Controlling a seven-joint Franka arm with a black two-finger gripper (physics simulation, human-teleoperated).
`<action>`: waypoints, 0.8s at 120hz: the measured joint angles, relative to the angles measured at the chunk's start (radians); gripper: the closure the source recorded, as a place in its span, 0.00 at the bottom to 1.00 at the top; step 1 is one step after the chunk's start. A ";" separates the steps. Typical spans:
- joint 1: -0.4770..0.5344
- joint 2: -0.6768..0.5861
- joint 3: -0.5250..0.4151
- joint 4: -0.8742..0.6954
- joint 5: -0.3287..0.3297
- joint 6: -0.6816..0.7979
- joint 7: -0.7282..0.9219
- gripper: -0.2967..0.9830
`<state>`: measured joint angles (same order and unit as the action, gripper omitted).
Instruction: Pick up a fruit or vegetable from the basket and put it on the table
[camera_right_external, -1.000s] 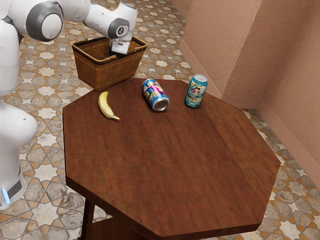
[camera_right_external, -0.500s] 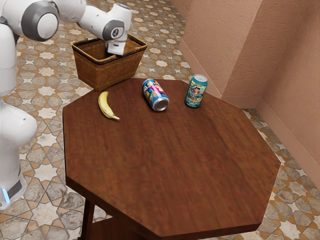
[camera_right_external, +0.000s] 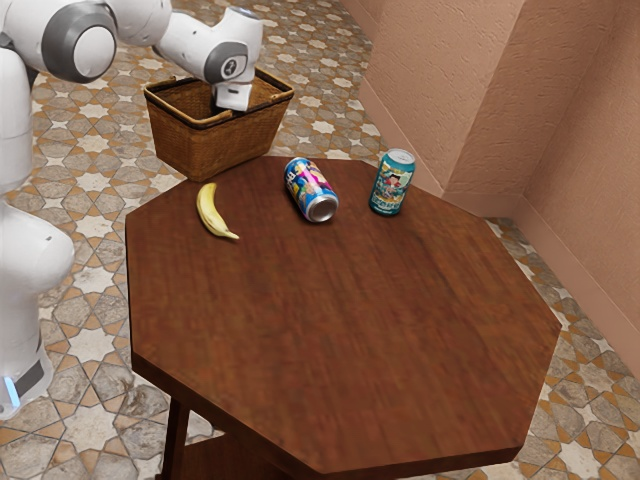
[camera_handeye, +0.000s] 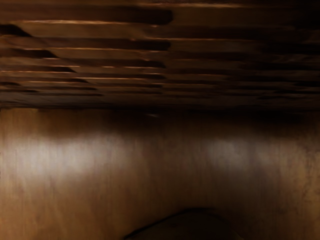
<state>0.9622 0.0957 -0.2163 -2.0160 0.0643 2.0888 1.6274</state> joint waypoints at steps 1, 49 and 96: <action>0.000 0.000 0.000 0.000 0.000 0.000 0.000 0.34; 0.000 0.000 0.000 0.000 0.000 0.014 -0.013 0.47; -0.001 -0.024 0.000 0.011 0.000 -0.002 -0.022 0.47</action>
<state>0.9616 0.0720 -0.2159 -2.0046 0.0643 2.0865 1.6058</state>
